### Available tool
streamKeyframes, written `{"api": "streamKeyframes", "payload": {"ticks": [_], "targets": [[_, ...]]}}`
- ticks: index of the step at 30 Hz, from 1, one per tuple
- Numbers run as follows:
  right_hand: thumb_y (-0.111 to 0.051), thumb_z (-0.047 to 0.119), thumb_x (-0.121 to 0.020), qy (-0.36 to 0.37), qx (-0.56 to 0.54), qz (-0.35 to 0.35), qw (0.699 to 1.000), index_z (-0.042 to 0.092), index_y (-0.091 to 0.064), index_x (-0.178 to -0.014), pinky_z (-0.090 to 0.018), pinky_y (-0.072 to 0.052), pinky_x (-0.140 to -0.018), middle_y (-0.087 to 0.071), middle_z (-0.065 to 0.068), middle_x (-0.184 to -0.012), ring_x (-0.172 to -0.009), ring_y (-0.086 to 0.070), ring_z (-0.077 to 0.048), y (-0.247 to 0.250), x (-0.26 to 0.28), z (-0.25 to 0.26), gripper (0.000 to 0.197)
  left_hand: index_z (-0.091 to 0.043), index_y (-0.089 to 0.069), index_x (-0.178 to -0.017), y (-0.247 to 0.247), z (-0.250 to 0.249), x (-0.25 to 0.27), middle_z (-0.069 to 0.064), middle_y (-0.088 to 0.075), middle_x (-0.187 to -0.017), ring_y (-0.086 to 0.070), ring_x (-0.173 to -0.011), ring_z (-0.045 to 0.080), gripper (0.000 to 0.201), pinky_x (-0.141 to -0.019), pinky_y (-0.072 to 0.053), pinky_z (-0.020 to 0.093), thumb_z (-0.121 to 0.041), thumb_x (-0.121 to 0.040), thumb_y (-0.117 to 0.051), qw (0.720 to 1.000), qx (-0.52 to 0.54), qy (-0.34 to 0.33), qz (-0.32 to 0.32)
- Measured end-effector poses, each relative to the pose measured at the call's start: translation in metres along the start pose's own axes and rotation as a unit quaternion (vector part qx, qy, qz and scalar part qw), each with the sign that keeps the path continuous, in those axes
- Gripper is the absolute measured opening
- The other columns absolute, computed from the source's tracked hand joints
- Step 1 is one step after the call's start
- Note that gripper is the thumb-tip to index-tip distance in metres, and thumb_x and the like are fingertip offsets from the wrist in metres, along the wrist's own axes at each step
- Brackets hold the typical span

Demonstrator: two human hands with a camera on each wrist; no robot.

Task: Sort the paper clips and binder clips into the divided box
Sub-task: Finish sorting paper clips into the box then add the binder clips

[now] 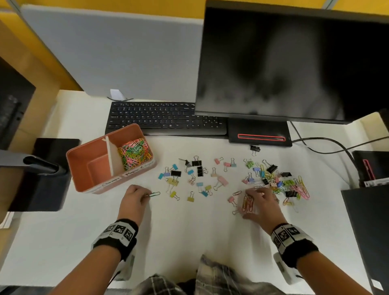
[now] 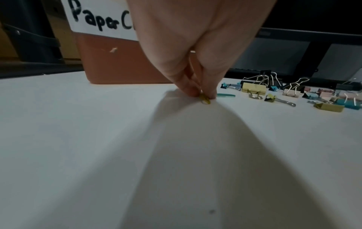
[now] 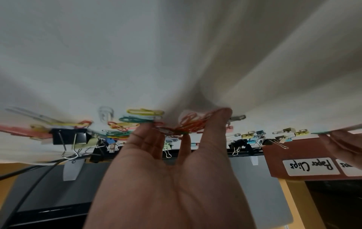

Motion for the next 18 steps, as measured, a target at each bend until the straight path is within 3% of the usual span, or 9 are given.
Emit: {"api": "streamKeyframes", "payload": {"ticks": [3,7,10,14,18], "targets": [[-0.079,0.017,-0.069,0.029,-0.05,-0.016,0.998,0.016,-0.06,-0.119,-0.023,-0.038,-0.091,-0.046,-0.003,-0.112,-0.101,-0.048,-0.019,-0.001,-0.005,0.004,0.054,-0.005,-0.069,-0.091,-0.001,-0.006,-0.005,0.012,-0.063,-0.091,-0.052,-0.08,0.019,0.015,-0.08,-0.036,0.023,0.001,-0.078,-0.065,1.0,-0.017,0.008,0.014],[-0.069,0.011,-0.08,0.054,-0.07,-0.034,0.996,0.011,-0.067,-0.11,-0.018,-0.036,-0.082,-0.062,-0.009,-0.102,-0.093,-0.058,-0.021,0.002,-0.013,0.01,0.03,-0.008,-0.062,-0.1,-0.002,-0.007,-0.01,0.011,-0.066,-0.089,-0.054,-0.076,0.02,0.023,-0.077,-0.04,0.025,0.002,-0.079,-0.063,0.998,-0.001,0.056,0.037],[-0.067,0.014,-0.083,0.06,-0.062,-0.02,0.996,0.009,-0.069,-0.102,-0.022,-0.039,-0.083,-0.067,-0.011,-0.099,-0.093,-0.059,-0.023,0.004,-0.018,0.012,0.021,-0.005,-0.063,-0.097,-0.004,-0.011,-0.012,0.013,-0.066,-0.091,-0.053,-0.081,0.021,0.02,-0.079,-0.037,0.026,0.004,-0.08,-0.061,0.997,-0.017,0.06,0.055],[-0.066,0.017,-0.083,0.059,-0.063,-0.011,0.996,0.011,-0.071,-0.093,-0.035,-0.049,-0.088,-0.067,-0.008,-0.094,-0.089,-0.06,-0.022,0.01,-0.022,0.013,0.013,-0.005,-0.067,-0.09,-0.007,-0.013,-0.013,0.017,-0.061,-0.094,-0.055,-0.09,0.03,0.013,-0.081,-0.034,0.025,0.002,-0.083,-0.058,0.995,-0.047,0.065,0.067],[-0.062,0.019,-0.087,0.062,-0.076,-0.015,0.995,0.009,-0.069,-0.094,-0.029,-0.048,-0.082,-0.061,-0.007,-0.097,-0.081,-0.057,-0.017,0.021,-0.022,0.008,0.015,-0.006,-0.067,-0.087,-0.004,-0.021,-0.011,0.014,-0.064,-0.094,-0.055,-0.086,0.026,0.007,-0.08,-0.035,0.025,-0.003,-0.082,-0.062,0.995,-0.043,0.063,0.068]]}}
Point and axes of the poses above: each hand's wrist, its own x-axis away from the middle knuckle, its own y-axis out of the back of the hand, z = x × y, the point moved 3 cm from there along -x, towards the middle knuckle
